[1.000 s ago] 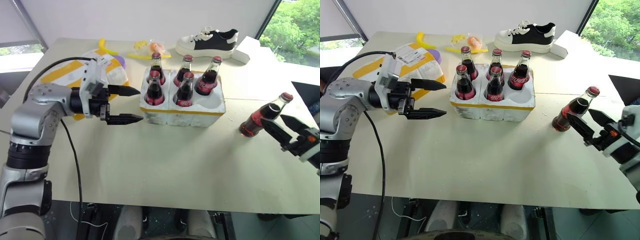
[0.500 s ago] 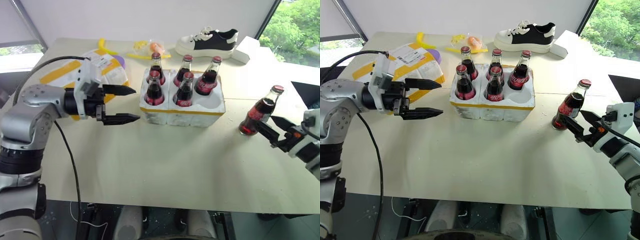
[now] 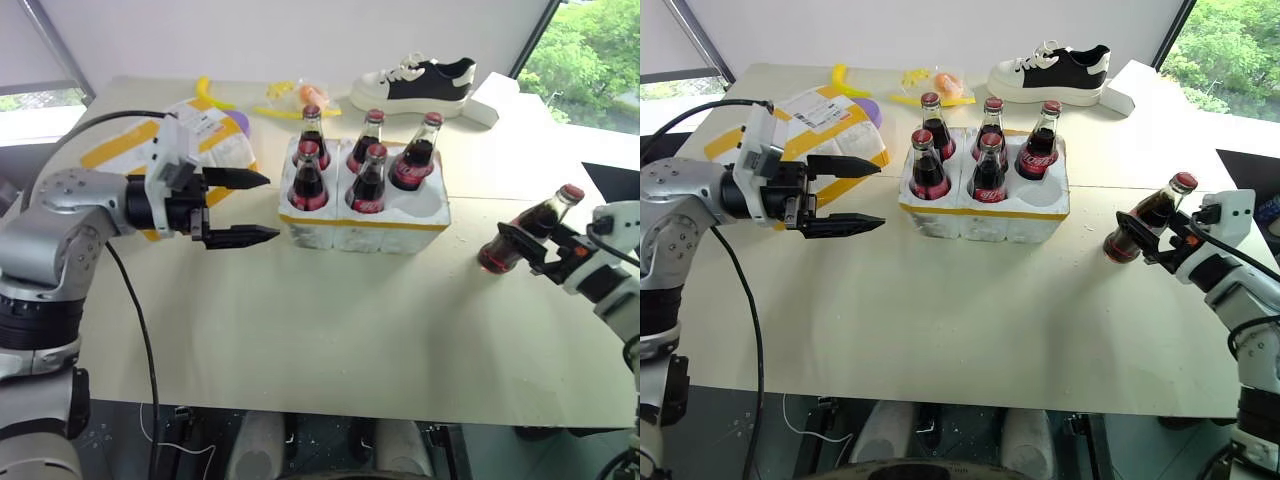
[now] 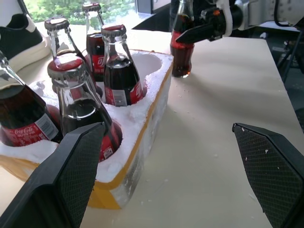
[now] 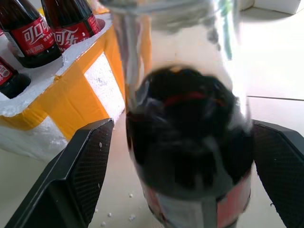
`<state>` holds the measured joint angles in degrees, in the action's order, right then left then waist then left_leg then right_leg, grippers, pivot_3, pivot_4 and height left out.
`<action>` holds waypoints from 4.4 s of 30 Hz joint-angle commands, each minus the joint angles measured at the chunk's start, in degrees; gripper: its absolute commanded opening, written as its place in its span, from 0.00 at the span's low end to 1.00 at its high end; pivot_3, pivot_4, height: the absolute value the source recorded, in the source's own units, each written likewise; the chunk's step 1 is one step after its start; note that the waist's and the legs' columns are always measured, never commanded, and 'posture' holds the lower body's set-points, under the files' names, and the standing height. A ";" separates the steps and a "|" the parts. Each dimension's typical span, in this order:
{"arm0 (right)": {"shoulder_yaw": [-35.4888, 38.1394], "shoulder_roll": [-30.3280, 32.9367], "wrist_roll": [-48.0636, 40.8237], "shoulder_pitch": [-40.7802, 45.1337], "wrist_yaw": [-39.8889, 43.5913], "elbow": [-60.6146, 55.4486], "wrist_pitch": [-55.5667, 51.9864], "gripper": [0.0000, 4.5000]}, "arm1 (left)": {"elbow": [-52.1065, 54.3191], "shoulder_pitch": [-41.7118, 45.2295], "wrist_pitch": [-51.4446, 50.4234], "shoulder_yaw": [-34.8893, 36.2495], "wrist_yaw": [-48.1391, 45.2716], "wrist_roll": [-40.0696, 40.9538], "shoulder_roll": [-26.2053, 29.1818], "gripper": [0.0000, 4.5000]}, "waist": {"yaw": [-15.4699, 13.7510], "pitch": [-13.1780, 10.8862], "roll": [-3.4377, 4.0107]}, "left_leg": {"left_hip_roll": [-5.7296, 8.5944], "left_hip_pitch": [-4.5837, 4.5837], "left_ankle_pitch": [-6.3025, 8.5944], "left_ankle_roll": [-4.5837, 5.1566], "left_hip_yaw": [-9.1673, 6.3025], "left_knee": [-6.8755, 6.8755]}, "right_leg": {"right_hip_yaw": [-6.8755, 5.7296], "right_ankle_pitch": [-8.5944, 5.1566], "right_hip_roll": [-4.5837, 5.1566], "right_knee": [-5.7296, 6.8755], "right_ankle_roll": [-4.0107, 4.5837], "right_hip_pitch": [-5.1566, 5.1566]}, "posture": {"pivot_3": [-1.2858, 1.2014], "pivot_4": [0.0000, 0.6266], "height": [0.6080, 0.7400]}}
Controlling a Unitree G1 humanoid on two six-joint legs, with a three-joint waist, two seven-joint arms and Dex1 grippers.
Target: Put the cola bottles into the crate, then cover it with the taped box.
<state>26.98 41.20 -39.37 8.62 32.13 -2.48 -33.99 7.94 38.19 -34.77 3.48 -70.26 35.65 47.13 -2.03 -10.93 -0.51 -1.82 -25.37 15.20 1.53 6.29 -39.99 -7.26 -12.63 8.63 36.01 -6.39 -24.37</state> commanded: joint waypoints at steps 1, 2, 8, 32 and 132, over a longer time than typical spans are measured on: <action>-0.06 -0.22 1.26 1.91 0.84 1.16 1.79 0.99 | 1.60 0.81 -0.41 1.37 -0.16 0.99 1.08 1.00 | 0.05 0.00 0.00 | 0.00 0.00 0.00 0.00 0.00 0.00 | 0.00 0.00 0.00 0.00 0.00 0.00 | 0.52 0.24 1.00; -0.07 -0.38 1.36 2.31 0.96 1.53 1.85 0.99 | 1.65 0.82 -0.49 1.40 -0.17 1.01 1.14 1.00 | 0.06 0.00 0.00 | 0.00 0.00 0.00 0.00 0.00 0.00 | 0.00 0.00 0.00 0.00 0.00 0.00 | 0.52 0.24 1.00; 1.45 -0.05 -0.02 2.58 1.55 -0.50 1.14 0.59 | 2.08 0.54 -0.88 1.66 -0.11 1.04 1.22 1.00 | 0.42 -0.02 0.02 | -0.01 0.00 -0.01 -0.01 -0.01 0.00 | 0.00 0.00 -0.02 0.00 0.00 0.00 | 0.52 0.24 1.00; -14.49 -1.30 -2.76 30.79 5.16 -5.77 -5.17 0.59 | 2.96 -1.45 -0.01 2.53 1.68 0.81 0.52 1.00 | 1.63 -0.22 0.32 | 0.01 -0.09 -0.06 -0.09 0.07 0.07 | 0.09 -0.01 0.01 0.06 -0.02 -0.16 | 0.52 0.24 1.00; 6.35 24.71 -27.05 12.15 24.60 -24.73 -17.94 1.00 | -57.27 6.27 51.19 -10.11 62.46 -64.69 10.64 0.10 | 1.25 0.00 -0.22 | -0.11 -0.08 0.15 0.24 0.23 0.42 | 0.18 0.06 0.13 0.06 0.07 -0.45 | 0.52 0.24 1.00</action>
<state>30.70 64.70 -67.00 20.71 56.07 -26.63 -53.33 -52.22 41.79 15.47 -8.21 -7.37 -30.12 55.26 -0.79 -10.93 -0.73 -1.92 -25.45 15.35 1.78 6.52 -39.58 -7.08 -12.57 8.76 36.06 -6.32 -24.83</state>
